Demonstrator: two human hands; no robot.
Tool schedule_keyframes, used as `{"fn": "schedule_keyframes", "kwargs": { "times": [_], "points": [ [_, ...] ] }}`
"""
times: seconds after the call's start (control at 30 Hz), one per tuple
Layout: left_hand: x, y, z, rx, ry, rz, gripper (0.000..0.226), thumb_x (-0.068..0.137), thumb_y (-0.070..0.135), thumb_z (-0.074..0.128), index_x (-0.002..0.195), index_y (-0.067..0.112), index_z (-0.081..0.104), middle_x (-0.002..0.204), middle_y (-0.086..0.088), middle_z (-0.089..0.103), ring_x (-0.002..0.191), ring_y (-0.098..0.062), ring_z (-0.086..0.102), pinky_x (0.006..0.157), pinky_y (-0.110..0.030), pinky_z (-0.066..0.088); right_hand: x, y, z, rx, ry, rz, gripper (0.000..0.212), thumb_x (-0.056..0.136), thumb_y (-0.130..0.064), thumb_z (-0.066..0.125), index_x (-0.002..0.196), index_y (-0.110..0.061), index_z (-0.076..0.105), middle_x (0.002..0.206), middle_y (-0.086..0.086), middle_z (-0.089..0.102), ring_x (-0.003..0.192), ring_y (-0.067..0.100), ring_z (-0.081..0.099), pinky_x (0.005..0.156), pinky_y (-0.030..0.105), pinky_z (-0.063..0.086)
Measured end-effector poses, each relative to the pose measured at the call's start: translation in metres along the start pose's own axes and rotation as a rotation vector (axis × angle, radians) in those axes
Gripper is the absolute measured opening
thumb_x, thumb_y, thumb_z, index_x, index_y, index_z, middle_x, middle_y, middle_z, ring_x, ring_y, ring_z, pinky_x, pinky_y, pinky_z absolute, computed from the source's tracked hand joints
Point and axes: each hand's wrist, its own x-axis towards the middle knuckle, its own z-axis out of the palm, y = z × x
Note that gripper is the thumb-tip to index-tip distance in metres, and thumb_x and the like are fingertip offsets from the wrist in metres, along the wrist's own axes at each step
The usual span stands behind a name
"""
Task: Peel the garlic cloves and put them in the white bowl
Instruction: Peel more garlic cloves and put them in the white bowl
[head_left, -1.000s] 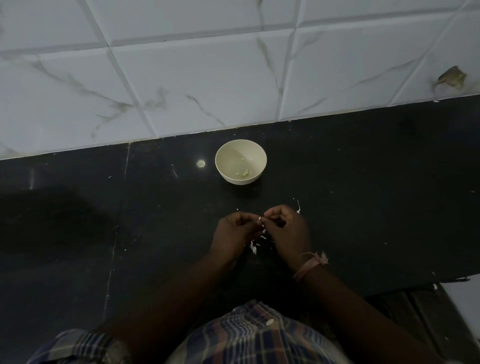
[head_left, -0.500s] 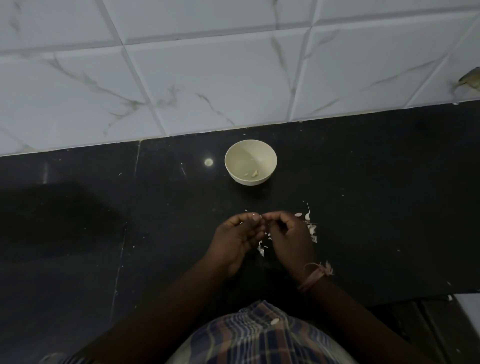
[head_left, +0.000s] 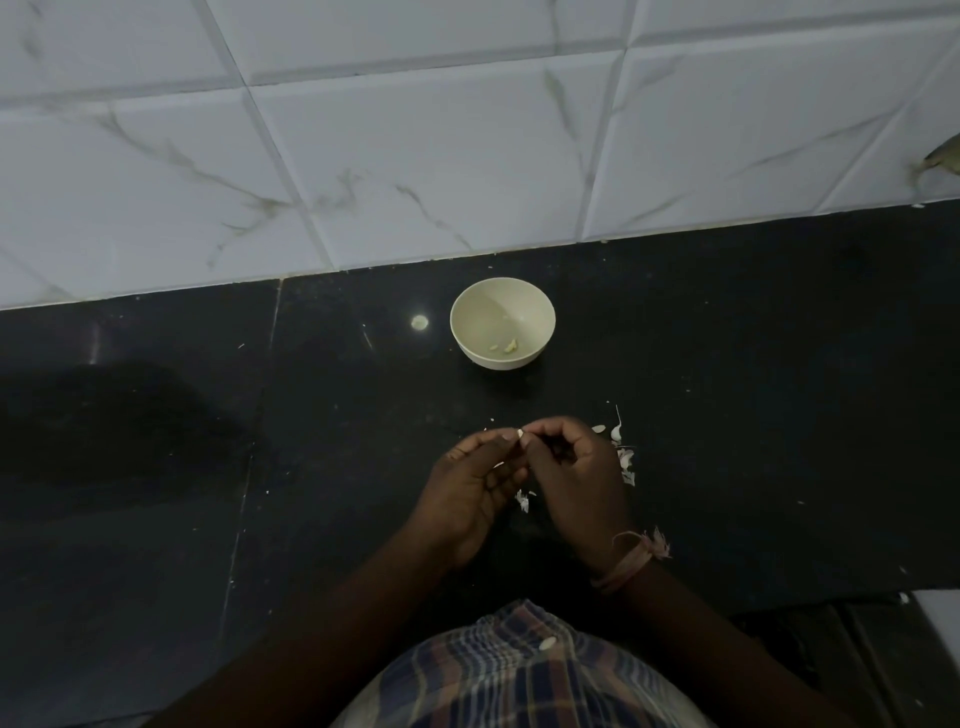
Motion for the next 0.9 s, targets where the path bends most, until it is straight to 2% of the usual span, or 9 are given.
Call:
{"fn": "schedule_keyframes", "kwargs": {
  "times": [0.2,0.37,0.53,0.7,0.8,0.9],
  "points": [
    [-0.006,-0.002,0.002,0.030,-0.009,0.097,0.021,0.097,0.009,0.061,0.114,-0.003,0.066,0.115,-0.026,0.069,0.101,-0.029,0.067,0.093,-0.035,0.056,-0.002,-0.005,0.002,0.028,-0.005,0.024,0.010,0.093,-0.011,0.069,0.096,-0.019,0.074,0.096,-0.003,0.074,0.089,0.010,0.072,0.077,0.026,0.059],
    [-0.008,-0.005,-0.001,0.128,-0.009,0.151,0.018,0.097,0.012,0.063,0.108,-0.002,0.069,0.114,-0.031,0.070,0.099,-0.034,0.069,0.091,-0.041,0.056,-0.003,-0.009,0.001,0.027,-0.004,0.083,0.010,0.093,-0.010,0.069,0.094,-0.019,0.075,0.090,-0.003,0.076,0.086,0.009,0.072,0.078,0.028,0.059],
    [-0.011,-0.002,-0.003,0.454,0.042,0.358,0.009,0.095,0.011,0.067,0.092,0.013,0.076,0.092,-0.015,0.077,0.087,-0.031,0.074,0.085,-0.049,0.059,-0.004,-0.019,-0.002,0.005,0.022,0.113,0.005,0.088,-0.011,0.072,0.088,-0.016,0.073,0.080,-0.003,0.075,0.073,0.005,0.071,0.067,0.019,0.056],
    [-0.019,0.000,-0.005,0.575,0.051,0.408,0.010,0.094,0.010,0.070,0.098,0.014,0.078,0.094,-0.007,0.079,0.092,-0.029,0.076,0.091,-0.054,0.059,-0.009,-0.020,-0.004,-0.039,-0.017,0.134,0.002,0.087,-0.016,0.075,0.086,-0.017,0.073,0.078,-0.003,0.074,0.072,0.004,0.070,0.063,0.017,0.054],
    [-0.023,-0.003,-0.006,0.587,0.079,0.417,0.006,0.093,0.011,0.071,0.095,0.014,0.076,0.090,-0.007,0.079,0.089,-0.029,0.076,0.089,-0.053,0.060,-0.013,-0.018,-0.002,-0.031,-0.044,0.166,0.002,0.087,-0.014,0.073,0.087,-0.016,0.073,0.079,-0.003,0.075,0.073,0.005,0.071,0.066,0.019,0.056],
    [-0.025,-0.003,-0.005,0.566,0.072,0.419,0.005,0.094,0.011,0.070,0.095,0.012,0.075,0.088,-0.007,0.079,0.087,-0.027,0.077,0.084,-0.043,0.061,-0.012,-0.020,-0.004,0.011,-0.043,0.181,0.004,0.087,-0.011,0.071,0.086,-0.015,0.073,0.079,0.001,0.075,0.074,0.010,0.073,0.066,0.022,0.057]
  ]
}}
